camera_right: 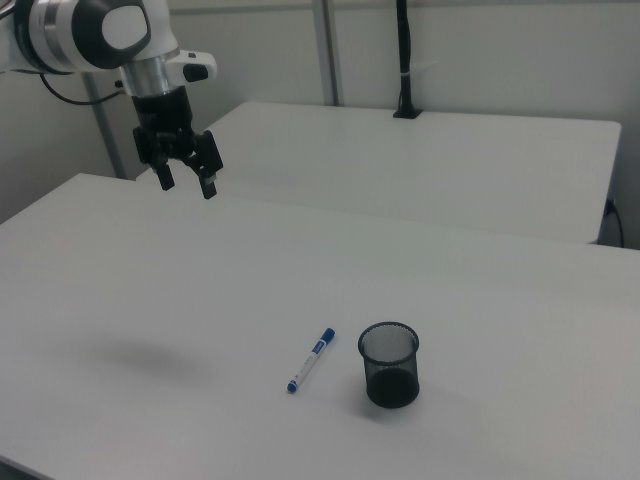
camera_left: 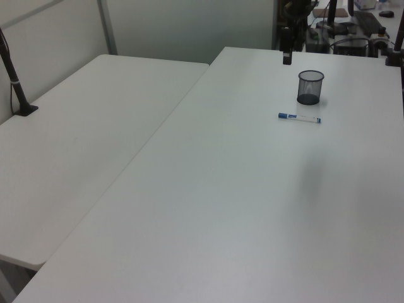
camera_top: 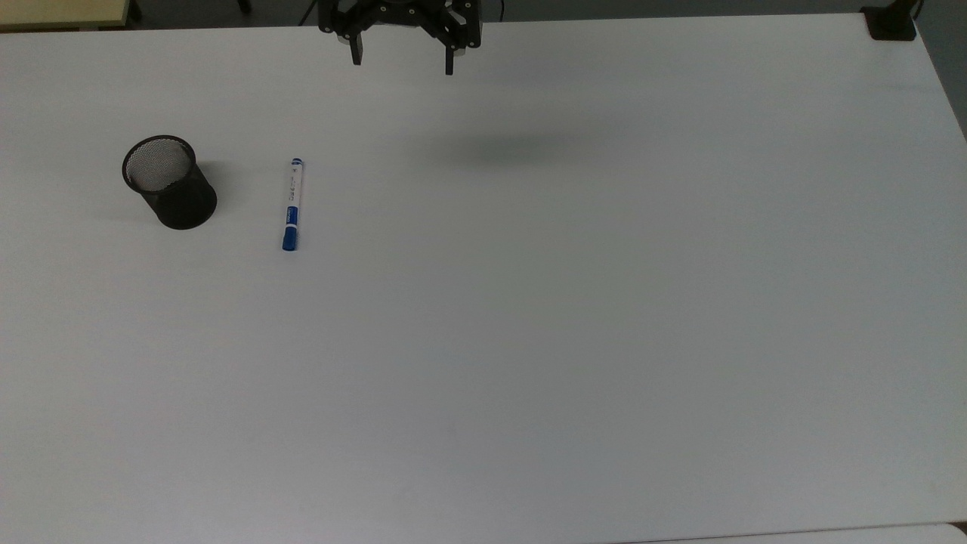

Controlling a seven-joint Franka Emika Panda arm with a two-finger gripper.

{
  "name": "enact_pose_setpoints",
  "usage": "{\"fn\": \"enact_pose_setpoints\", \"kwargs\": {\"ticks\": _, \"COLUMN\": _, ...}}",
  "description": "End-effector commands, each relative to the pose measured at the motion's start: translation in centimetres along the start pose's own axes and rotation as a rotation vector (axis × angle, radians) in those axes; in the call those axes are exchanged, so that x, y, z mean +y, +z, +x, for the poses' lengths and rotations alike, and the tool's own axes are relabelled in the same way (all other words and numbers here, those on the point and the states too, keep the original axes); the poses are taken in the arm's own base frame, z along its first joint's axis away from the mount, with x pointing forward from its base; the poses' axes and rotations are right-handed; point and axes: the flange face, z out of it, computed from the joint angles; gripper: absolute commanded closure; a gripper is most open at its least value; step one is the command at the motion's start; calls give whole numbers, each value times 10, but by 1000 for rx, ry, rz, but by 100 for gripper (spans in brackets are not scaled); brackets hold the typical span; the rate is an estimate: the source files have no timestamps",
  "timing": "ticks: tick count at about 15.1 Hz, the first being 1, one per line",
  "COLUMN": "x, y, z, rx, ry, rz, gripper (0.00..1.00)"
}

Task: Insert the marker
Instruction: 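Move the open gripper toward the blue-capped marker beside the mesh cup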

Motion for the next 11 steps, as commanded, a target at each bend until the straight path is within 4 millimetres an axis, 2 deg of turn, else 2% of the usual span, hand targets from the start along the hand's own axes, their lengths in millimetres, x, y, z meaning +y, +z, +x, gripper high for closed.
{"fn": "enact_pose_setpoints", "kwargs": {"ticks": 1, "x": 7, "y": -3, "z": -3, "rx": 18, "ry": -13, "rz": 13, "gripper": 0}}
{"fn": "enact_pose_setpoints", "kwargs": {"ticks": 8, "x": 8, "y": -3, "z": -2, "rx": 19, "ry": -13, "rz": 12, "gripper": 0}}
{"fn": "enact_pose_setpoints", "kwargs": {"ticks": 10, "x": 14, "y": -2, "z": -1, "rx": 17, "ry": -10, "rz": 11, "gripper": 0}}
{"fn": "enact_pose_setpoints", "kwargs": {"ticks": 11, "x": 24, "y": 2, "z": 0, "rx": 12, "ry": -15, "rz": 10, "gripper": 0}}
